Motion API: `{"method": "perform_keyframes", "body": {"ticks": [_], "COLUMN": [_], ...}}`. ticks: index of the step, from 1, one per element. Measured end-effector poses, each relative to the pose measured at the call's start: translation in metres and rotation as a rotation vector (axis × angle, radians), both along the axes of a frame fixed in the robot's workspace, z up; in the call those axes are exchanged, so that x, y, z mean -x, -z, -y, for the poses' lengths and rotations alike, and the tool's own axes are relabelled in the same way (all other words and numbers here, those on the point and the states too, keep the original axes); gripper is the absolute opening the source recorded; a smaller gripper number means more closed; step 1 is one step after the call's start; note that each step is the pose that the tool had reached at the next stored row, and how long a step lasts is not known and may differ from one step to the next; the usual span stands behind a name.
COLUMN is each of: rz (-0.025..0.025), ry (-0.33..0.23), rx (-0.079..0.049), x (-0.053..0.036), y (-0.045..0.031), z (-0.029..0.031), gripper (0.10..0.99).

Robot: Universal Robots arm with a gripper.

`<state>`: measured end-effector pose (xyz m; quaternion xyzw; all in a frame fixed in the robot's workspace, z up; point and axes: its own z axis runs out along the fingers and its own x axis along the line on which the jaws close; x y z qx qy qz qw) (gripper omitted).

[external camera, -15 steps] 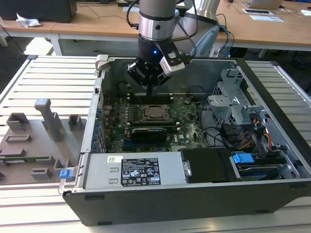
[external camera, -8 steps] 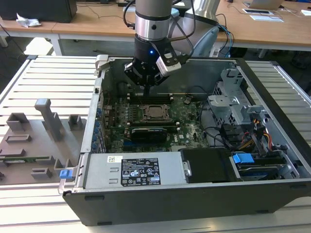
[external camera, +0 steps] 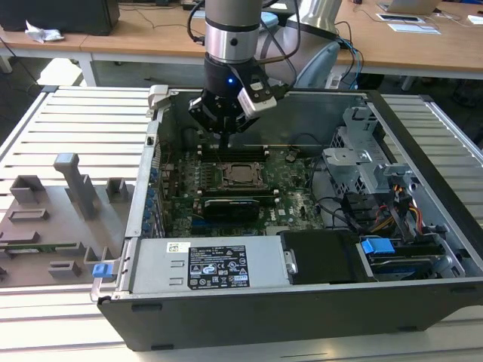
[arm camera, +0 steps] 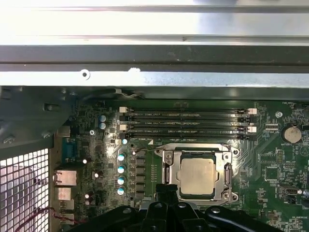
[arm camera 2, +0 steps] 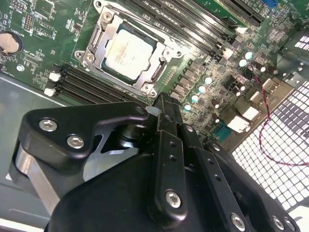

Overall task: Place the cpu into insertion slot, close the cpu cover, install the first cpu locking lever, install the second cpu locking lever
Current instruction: 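Install the first cpu locking lever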

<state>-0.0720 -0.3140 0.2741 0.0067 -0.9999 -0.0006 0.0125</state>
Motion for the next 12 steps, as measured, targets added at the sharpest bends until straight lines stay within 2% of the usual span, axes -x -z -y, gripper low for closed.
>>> {"method": "perform_keyframes", "body": {"ticks": [4,12], "rz": [0.0001,0.0000], "ry": [0.000,0.000], "rx": [0.000,0.000], "x": [0.0036,0.0181], "y": [0.0002,0.0017], "z": [0.0000,0.0000], "gripper": [0.106,0.106]}}
